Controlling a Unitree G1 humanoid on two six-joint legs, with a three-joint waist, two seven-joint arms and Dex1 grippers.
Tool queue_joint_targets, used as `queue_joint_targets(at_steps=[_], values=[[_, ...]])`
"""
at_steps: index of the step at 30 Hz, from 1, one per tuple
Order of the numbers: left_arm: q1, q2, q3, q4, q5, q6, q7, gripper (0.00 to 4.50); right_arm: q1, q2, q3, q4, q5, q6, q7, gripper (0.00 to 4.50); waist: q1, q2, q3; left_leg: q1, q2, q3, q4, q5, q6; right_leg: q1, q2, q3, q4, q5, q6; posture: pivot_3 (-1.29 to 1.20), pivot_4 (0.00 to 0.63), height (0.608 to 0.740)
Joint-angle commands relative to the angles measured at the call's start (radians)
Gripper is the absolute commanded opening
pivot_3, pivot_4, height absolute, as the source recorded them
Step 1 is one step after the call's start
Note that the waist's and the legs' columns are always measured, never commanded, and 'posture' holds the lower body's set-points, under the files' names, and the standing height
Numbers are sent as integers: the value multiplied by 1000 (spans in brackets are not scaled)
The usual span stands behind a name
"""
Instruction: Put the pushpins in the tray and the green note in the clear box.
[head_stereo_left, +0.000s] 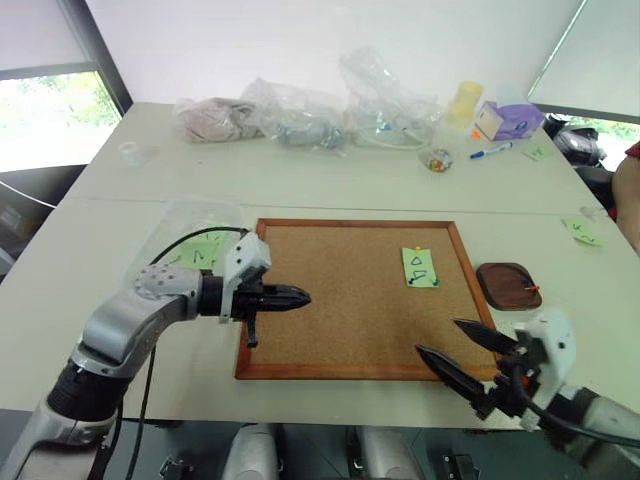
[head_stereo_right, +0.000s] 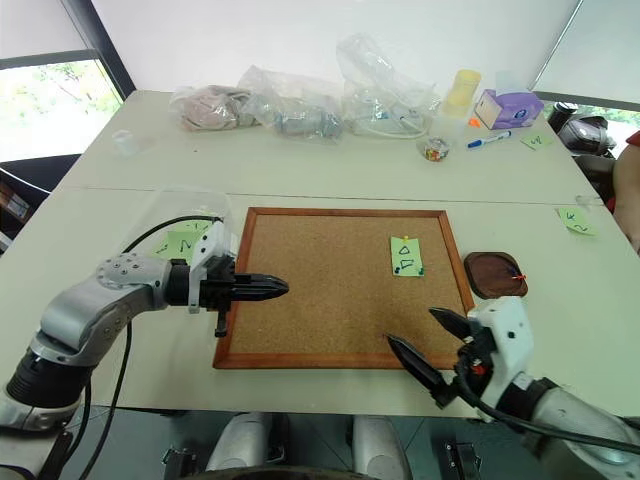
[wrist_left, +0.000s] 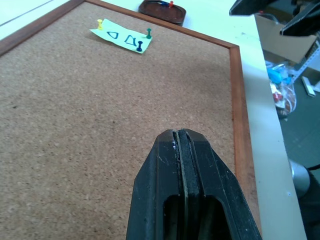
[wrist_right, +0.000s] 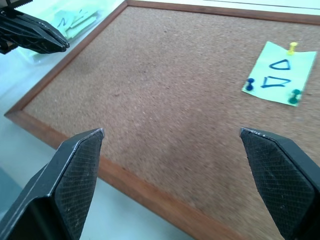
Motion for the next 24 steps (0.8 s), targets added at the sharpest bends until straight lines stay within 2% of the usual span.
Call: queue_joint_targets(at_steps=[1,17,24], values=[[-5,-12,4,-14,8,-24,8,11,-1,-15,-33,-6,24,-14,23,4500,0,0,0,0,0,0,0,0,0,0,0,0,0,0,0,0,150,737],[-6,-52,-3,-28,7,-28,14,11,-62,-16,40,-2,7,2,-10,4500,0,0,0,0,0,0,0,0,0,0,0,0,0,0,0,0,150,737],[-96,-178,5,21,-16,2,99,11,-134,1,64,31,-5,-15,-47,4500,1,-1,0,0,-1,-1,2,0,0,1,0,0,0,0,0,0,150,737]])
